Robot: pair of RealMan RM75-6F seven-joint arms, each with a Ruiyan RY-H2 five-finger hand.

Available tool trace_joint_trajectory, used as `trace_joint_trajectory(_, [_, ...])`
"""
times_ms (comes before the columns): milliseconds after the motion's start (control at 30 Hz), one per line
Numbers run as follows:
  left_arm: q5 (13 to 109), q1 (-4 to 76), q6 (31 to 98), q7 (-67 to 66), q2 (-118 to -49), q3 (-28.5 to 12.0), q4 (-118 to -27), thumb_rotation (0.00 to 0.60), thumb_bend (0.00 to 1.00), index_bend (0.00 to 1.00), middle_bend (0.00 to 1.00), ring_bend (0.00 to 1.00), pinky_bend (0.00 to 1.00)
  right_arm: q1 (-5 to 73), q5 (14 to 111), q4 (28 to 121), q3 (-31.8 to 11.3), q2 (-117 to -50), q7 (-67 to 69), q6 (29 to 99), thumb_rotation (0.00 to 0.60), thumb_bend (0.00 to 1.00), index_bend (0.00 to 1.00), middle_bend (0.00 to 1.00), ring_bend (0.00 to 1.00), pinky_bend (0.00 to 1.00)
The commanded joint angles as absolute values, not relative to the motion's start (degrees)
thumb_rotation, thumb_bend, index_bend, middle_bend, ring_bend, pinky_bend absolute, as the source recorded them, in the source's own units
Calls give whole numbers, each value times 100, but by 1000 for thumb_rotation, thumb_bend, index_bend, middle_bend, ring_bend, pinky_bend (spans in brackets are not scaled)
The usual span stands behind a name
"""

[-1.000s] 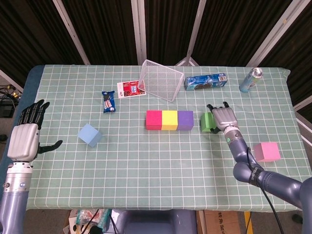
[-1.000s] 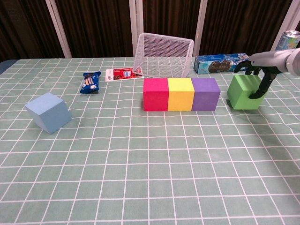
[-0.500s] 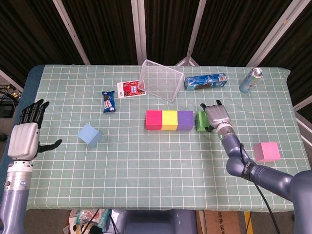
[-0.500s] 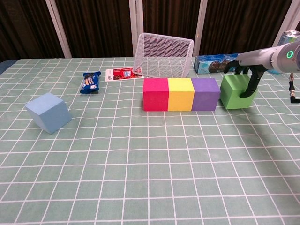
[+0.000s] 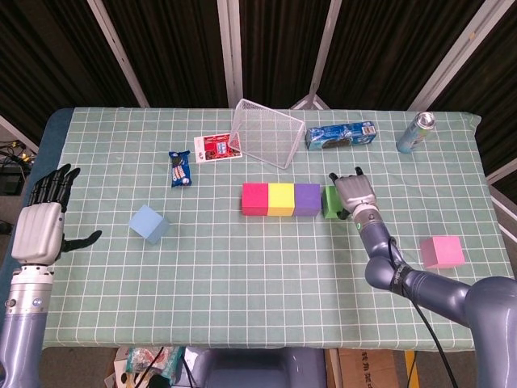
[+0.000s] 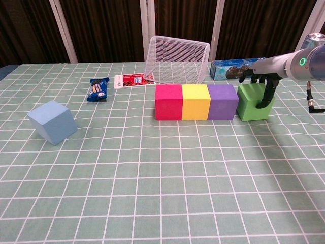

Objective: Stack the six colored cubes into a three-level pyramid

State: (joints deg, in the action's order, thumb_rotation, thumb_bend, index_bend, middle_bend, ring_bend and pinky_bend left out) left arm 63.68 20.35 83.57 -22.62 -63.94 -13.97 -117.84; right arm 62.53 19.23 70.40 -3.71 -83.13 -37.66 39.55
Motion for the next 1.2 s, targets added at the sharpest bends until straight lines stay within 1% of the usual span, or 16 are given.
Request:
trace_joint_trajectory(33, [6365,2037,8356,-2263,-6393,-1397,-11782,600,102,0,0,0,0,6301,1828,7012,-348,-8340,-3819,3963,600,290,134,413,287,0])
trace_joint_trajectory(700, [6356,2030,8366,-2237,-6373,-1399,-11788,600,102,0,0,0,0,6447,1501,7058,-280,-8320,-4020,4145,600,290,135,413,287,0])
trace_joint_trajectory(967, [6362,2026,8358,-2207,-6354,-1398,-11798,600,102,0,0,0,0,6562,1441,7290,-377,-8056,-4133,4351,600,290,134,413,286,0])
trace_joint_trajectory(1200, [6357,2030,8333,-2177,-6342,-1396,-11804,600,102,0,0,0,0,6757,1358,7727,-513,-7660,-4328,4545,600,290,134,413,287,0])
